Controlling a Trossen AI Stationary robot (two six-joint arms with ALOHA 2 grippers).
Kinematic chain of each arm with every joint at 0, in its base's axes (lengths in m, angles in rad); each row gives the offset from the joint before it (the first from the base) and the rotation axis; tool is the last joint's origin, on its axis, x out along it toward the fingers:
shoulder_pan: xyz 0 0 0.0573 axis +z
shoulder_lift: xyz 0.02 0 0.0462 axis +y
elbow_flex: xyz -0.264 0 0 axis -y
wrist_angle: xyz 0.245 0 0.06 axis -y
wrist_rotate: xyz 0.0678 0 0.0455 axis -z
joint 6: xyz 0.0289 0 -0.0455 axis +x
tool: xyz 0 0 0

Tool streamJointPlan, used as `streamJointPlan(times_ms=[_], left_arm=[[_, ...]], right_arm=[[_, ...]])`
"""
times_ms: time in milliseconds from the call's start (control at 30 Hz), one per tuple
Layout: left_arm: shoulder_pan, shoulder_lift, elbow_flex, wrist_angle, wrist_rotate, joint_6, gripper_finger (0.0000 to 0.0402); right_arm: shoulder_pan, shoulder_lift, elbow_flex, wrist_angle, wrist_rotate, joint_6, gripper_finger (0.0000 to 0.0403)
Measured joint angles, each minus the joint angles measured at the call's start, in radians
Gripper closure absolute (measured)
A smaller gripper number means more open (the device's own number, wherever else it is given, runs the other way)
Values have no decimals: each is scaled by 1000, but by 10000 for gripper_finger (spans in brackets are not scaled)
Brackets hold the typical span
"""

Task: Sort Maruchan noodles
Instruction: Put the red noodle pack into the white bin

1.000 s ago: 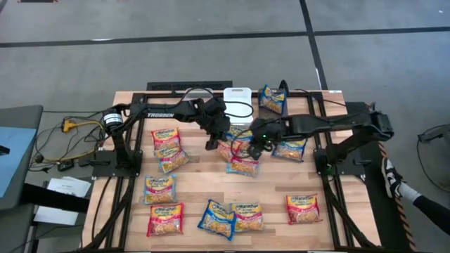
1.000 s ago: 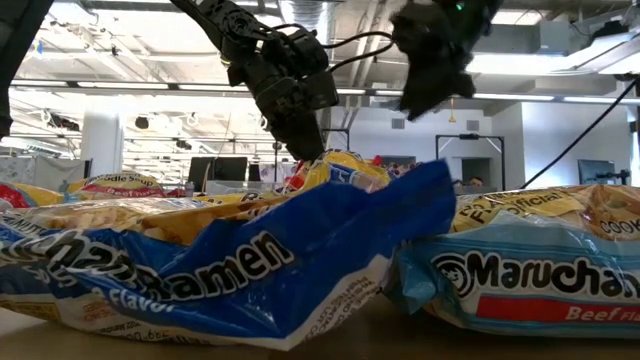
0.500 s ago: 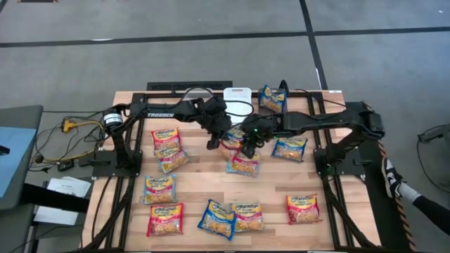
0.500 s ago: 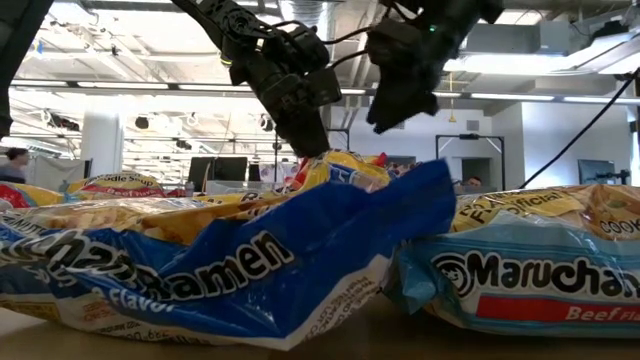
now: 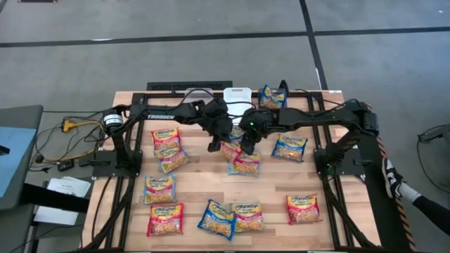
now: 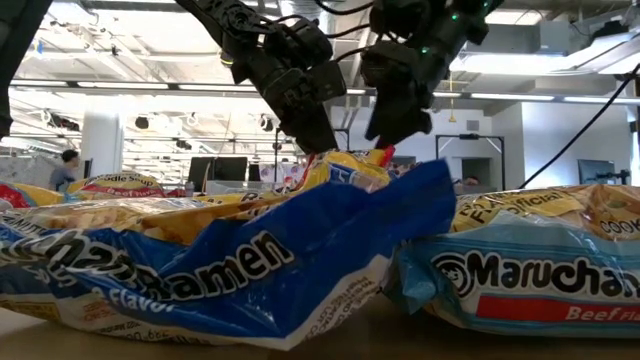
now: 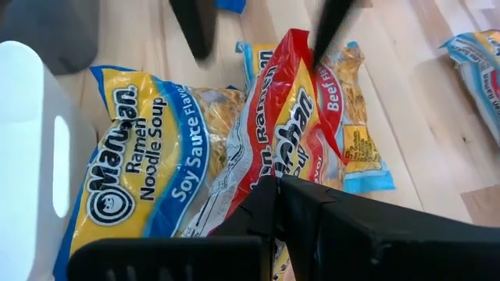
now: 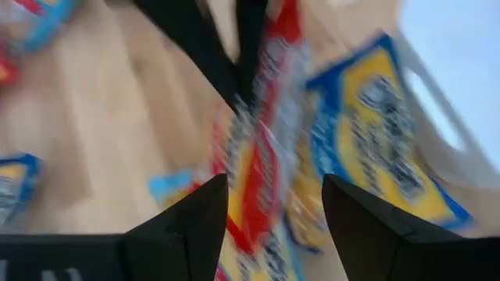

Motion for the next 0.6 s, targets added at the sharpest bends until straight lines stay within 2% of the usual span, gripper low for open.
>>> streamJointPlan(times_ms=[367,600], left_arm=[[-6,0,0,20,-24,-3,401],[-6,0,0,35,-24,-8,401]], right_arm=[[-3,77,-2,34,-48,14,170],[-3,77,-2,42,-61,36,182]])
